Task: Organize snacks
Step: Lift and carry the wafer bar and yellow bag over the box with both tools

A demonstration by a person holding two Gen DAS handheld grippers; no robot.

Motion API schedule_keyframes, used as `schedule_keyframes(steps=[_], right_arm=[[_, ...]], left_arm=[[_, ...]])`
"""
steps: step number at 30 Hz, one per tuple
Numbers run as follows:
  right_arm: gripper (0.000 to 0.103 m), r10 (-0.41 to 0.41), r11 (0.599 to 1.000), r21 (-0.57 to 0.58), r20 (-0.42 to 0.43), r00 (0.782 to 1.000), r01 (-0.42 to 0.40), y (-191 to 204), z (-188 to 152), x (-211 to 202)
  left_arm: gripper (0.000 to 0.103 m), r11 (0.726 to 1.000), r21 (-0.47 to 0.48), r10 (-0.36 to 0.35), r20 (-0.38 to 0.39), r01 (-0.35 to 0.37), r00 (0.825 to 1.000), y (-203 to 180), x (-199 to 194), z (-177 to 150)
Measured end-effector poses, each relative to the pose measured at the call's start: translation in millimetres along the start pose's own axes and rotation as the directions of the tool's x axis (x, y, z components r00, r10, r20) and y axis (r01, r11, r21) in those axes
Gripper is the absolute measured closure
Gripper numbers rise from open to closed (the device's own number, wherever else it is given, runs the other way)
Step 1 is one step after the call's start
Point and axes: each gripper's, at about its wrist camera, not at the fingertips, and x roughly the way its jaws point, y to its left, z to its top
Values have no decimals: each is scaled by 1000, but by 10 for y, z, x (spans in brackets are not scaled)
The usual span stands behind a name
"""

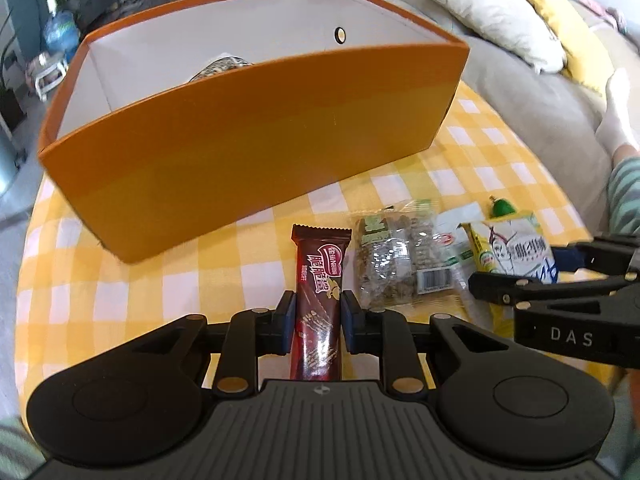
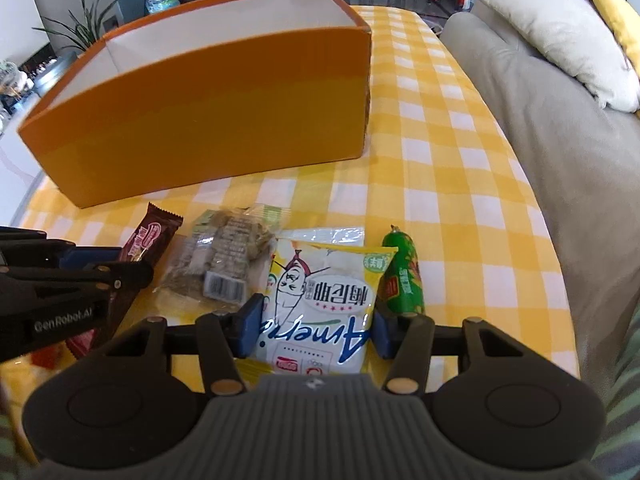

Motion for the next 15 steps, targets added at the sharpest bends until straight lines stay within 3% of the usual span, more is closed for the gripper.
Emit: schedule_keyframes(steps=[7,15], right_arm=[[51,64,998,1,-21,998,-64,-38,-27,-255],[51,137,990,-26,-4,991,-137,-94,170,-697]], left_arm=[[78,996,-65,-59,2,59,998,58,-322,52],[78,992,-55,-106,66,109,992,76,-855,208]])
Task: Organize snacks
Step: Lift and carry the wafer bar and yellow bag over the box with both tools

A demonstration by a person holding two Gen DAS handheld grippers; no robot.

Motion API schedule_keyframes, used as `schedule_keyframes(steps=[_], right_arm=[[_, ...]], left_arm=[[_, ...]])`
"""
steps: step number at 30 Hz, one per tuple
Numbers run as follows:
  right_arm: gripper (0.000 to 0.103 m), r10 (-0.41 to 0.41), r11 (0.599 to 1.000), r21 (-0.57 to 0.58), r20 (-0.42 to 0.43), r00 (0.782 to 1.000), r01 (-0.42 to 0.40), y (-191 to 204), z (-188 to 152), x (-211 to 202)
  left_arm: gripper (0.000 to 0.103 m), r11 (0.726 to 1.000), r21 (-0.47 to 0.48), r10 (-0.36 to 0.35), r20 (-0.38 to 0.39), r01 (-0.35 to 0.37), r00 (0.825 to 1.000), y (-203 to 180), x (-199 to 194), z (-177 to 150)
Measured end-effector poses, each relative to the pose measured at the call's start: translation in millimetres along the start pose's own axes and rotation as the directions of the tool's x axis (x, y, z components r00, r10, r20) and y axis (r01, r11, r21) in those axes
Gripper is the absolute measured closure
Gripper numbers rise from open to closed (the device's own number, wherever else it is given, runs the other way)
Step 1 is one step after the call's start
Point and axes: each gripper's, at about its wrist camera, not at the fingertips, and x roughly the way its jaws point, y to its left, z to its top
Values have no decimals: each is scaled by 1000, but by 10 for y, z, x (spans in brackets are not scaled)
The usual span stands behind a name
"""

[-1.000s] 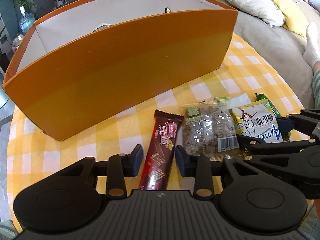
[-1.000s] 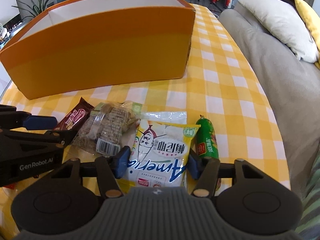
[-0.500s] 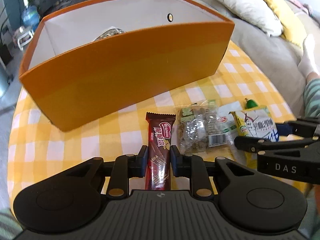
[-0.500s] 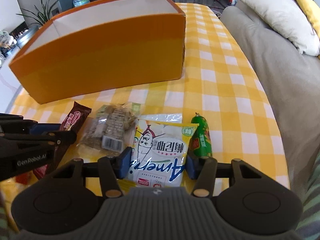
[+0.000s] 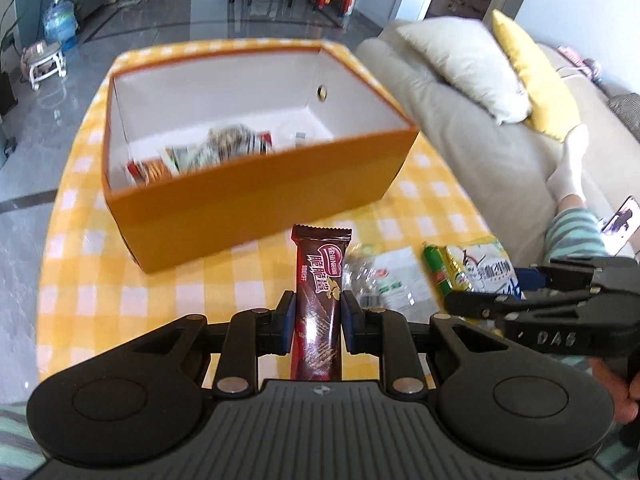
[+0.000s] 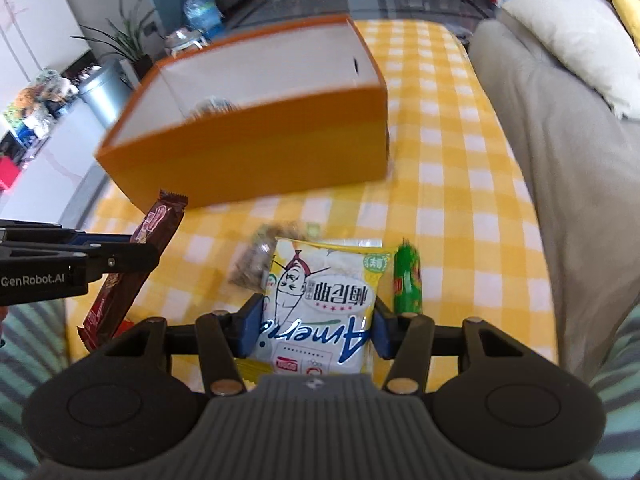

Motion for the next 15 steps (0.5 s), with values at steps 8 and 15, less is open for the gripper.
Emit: schedule_keyframes(steps=[8,15], right_arm=[[51,74,997,-8,95,993,-73,-97,367,-549],[51,128,991,-51,146,981,-121,54,644,-758]], left_arm=[[78,1000,-1,2,87,-1,996,25,-420,307],[78,999,28,21,148,-25,989,2,-599,534]])
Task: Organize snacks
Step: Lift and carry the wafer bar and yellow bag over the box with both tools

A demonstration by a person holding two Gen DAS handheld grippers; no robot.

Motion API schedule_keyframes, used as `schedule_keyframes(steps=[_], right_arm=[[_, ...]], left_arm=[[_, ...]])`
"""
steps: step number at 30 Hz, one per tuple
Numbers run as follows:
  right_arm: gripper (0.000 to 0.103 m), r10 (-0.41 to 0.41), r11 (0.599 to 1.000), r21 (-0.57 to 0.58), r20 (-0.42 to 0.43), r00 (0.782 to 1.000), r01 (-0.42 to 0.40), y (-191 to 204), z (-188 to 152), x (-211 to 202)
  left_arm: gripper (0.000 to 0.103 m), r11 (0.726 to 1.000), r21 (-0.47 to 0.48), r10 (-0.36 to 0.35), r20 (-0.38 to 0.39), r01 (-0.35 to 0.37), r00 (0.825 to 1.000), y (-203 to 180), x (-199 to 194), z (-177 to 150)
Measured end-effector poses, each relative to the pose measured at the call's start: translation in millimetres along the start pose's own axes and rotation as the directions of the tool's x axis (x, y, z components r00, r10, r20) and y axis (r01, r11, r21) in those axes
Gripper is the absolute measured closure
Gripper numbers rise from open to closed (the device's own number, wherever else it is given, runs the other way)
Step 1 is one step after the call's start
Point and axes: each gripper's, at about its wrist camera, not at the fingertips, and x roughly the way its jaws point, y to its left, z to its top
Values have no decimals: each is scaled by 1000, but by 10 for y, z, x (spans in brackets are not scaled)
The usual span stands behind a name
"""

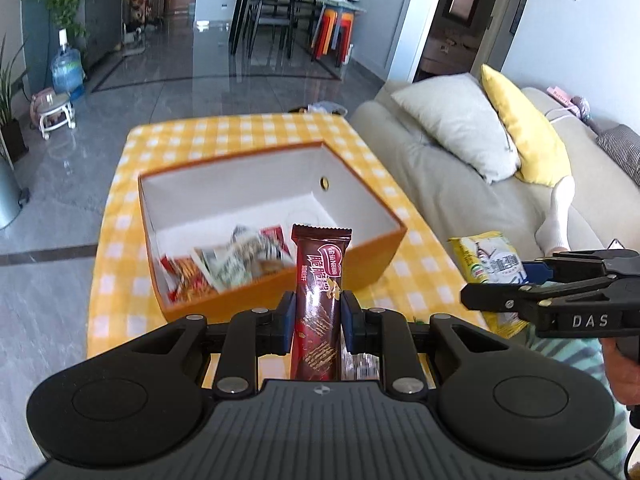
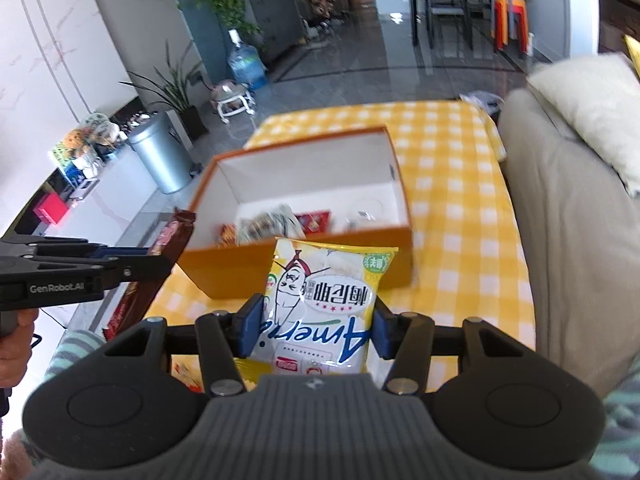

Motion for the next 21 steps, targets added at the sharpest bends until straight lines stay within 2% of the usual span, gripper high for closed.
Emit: schedule_keyframes(steps=[4,12,18,21], right_arm=[[51,25,999,-45,24,999,-24,163,176,5],[51,27,993,-113,51,998,-21,340,595,226],[51,-2,989,-149,42,999,8,306,909,575],[51,-23,985,-171,26,999,27,286,1026,814]], left_arm=[[78,1000,15,21,27,-21,999,10,-3,152],[78,999,33,42,44,-44,998,72,167,494],[78,994,48,100,11,-101,995,195,509,707],[78,985,85,149,-10,-148,989,255,697,768]])
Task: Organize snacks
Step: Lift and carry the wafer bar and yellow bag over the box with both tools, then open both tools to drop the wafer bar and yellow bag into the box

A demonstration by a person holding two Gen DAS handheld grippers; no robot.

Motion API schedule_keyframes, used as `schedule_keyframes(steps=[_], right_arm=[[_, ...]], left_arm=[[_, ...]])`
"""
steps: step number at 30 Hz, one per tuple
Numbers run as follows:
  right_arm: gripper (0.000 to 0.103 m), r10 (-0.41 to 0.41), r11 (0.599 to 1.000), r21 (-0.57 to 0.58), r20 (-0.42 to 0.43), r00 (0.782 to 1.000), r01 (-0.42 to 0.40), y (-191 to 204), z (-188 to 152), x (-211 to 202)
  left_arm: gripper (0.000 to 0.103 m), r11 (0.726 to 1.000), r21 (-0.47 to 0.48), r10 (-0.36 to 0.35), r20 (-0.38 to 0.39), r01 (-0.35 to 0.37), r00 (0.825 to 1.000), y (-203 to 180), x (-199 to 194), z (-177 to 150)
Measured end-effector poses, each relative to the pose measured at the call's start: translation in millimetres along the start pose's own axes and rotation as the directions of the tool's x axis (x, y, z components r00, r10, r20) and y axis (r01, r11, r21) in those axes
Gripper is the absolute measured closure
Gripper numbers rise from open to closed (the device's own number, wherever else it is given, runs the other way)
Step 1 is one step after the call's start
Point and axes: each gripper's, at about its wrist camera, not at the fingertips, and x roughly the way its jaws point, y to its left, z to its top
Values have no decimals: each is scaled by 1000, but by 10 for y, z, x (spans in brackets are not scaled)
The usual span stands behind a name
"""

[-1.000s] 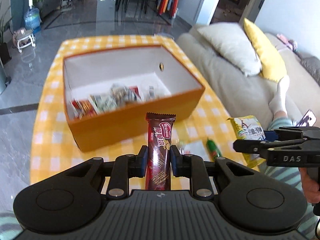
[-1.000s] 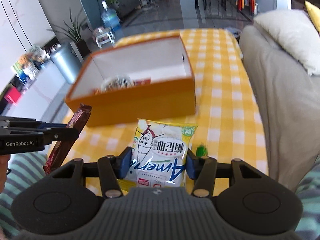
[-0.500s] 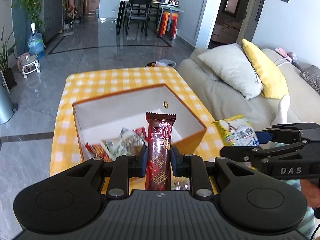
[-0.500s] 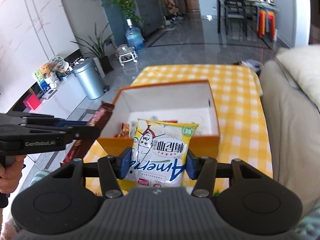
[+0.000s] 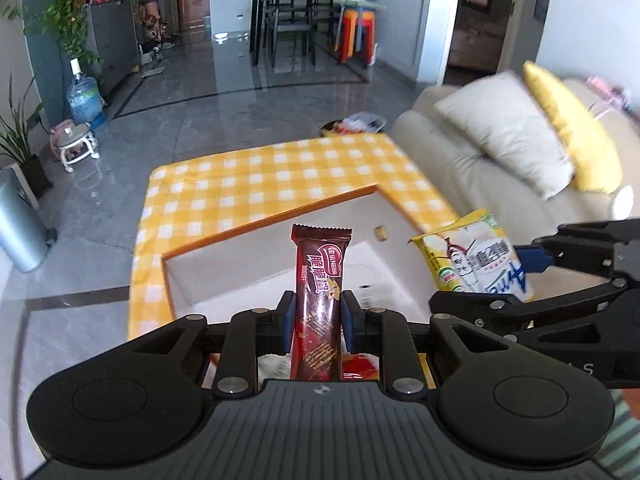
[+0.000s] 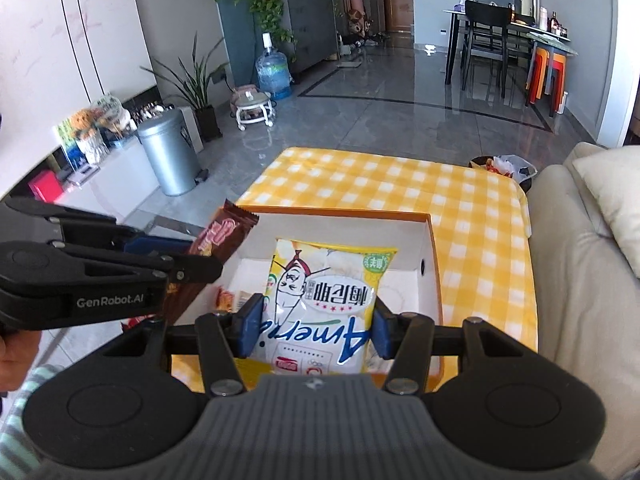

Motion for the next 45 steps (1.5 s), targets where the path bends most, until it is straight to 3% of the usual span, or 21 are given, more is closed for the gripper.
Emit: schedule_keyframes(steps=[8,12,18,20,29,37,45], right_arm=[[51,-30,999,-36,-85,996,27,-37,23,669],[51,-51,997,-58,-122,991,44,-32,16,943],[51,-79,995,-77,-162,984,67,-80,97,1339],[51,-91,993,-92,-176,980,76,-72,118,1465],[51,-195,973,-179,-281,940,148,-84,119,1962],[51,-214,965,-216,-324,921,149,-103,14,2152],[51,-217,967,-204,-334,917,154,-125,-66,2139]], left_arm=[[78,984,113,150,-97,-139,984,164,525,11],[78,977,129,187,-139,-169,972,270,730,4],[78,979,127,182,-183,-161,966,384,969,18],[78,972,148,211,-196,-183,958,393,1045,11],[78,957,208,253,-266,-201,930,413,1389,-62],[78,954,229,257,-286,-195,923,371,1497,-159],[77,956,223,251,-278,-192,927,362,1478,-217]])
